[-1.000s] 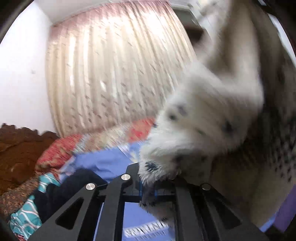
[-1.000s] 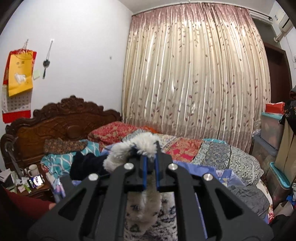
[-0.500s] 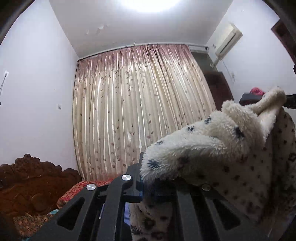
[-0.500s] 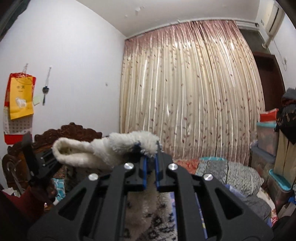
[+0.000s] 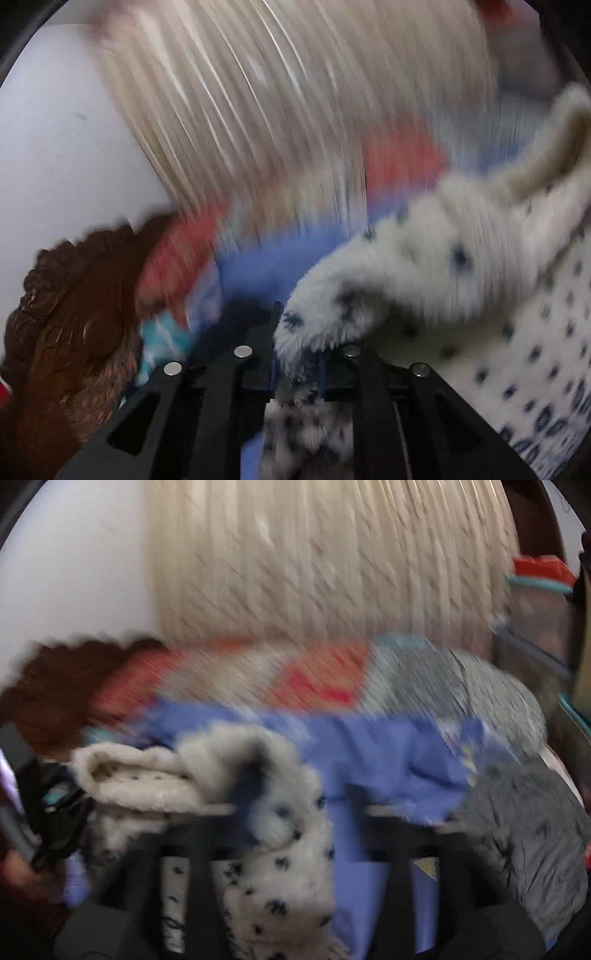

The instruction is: Fold large clothes

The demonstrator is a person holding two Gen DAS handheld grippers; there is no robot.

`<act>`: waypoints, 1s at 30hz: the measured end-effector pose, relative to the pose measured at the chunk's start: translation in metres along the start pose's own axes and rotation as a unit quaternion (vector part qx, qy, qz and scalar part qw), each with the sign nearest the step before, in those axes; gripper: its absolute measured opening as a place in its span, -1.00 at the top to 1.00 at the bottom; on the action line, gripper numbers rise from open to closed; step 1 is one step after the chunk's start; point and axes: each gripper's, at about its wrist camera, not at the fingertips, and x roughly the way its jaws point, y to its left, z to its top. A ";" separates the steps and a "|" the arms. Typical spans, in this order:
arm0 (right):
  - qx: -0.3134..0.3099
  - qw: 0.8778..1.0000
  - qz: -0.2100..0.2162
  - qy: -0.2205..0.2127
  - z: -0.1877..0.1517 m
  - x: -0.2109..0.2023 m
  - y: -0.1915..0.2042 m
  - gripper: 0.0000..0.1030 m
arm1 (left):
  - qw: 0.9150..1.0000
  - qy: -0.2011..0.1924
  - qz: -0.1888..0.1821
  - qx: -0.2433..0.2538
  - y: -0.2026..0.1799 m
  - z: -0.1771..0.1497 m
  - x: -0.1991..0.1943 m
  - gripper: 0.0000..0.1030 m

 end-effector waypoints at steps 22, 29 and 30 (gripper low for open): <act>-0.174 0.944 -0.251 0.125 -0.186 -0.041 -0.091 0.81 | 0.969 0.153 -0.167 -0.095 0.054 -0.285 -0.048 0.11; 0.039 0.984 -0.125 0.120 -0.186 -0.074 -0.138 -0.50 | 0.946 0.184 -0.234 -0.126 0.048 -0.319 -0.068 0.04; 0.056 0.990 -0.054 0.117 -0.200 -0.082 -0.122 -0.52 | 0.943 0.188 -0.242 -0.128 0.047 -0.322 -0.068 -0.04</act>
